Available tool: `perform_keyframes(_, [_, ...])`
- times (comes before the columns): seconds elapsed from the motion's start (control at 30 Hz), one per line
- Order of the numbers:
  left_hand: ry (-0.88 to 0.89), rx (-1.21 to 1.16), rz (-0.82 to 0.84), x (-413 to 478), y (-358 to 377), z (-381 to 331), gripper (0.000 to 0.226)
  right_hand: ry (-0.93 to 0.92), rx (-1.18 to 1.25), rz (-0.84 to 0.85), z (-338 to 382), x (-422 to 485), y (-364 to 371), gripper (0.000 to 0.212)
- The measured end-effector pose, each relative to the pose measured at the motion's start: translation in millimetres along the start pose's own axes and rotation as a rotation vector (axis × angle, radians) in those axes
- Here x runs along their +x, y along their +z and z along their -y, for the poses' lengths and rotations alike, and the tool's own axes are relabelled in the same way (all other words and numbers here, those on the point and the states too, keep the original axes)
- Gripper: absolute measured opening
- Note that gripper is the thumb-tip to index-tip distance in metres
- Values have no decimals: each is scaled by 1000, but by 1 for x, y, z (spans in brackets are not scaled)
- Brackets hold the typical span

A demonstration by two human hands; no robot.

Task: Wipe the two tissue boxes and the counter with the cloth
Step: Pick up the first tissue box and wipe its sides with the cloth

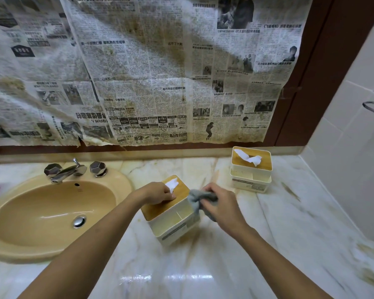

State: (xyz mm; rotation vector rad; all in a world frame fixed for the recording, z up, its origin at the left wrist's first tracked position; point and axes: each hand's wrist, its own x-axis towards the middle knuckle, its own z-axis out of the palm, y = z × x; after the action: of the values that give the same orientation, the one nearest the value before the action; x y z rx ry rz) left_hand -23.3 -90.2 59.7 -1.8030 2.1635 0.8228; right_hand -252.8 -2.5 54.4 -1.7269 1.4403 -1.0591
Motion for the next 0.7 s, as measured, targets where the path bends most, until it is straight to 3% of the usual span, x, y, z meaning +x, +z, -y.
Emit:
perform_keyframes(0.1, [40,42,69,5,10,-1,41,-144,-267,195,-10,-2,15,30])
perform_keyframes(0.17, [56,46,74,10,17,-3,38,-121,-298,225,-13,-3,21,36])
perform_keyframes(0.3, [93,83,38,17,24,-9,35,217,20,39,-16,-2,20,24])
perform_keyframes(0.43, [112,197,9,22,27,-17,41,526,442,-12,-24,0,11,13])
perform_keyframes(0.57, [144,243,-78,29,37,-19,40,842,877,-25,-17,0,4,23])
perform_keyframes(0.63, [167,230,-123,29,39,-19,36,935,1081,10,-16,1,3,26])
perform_keyframes(0.7, [189,181,-148,27,37,-18,31,899,1153,53,-15,1,4,29])
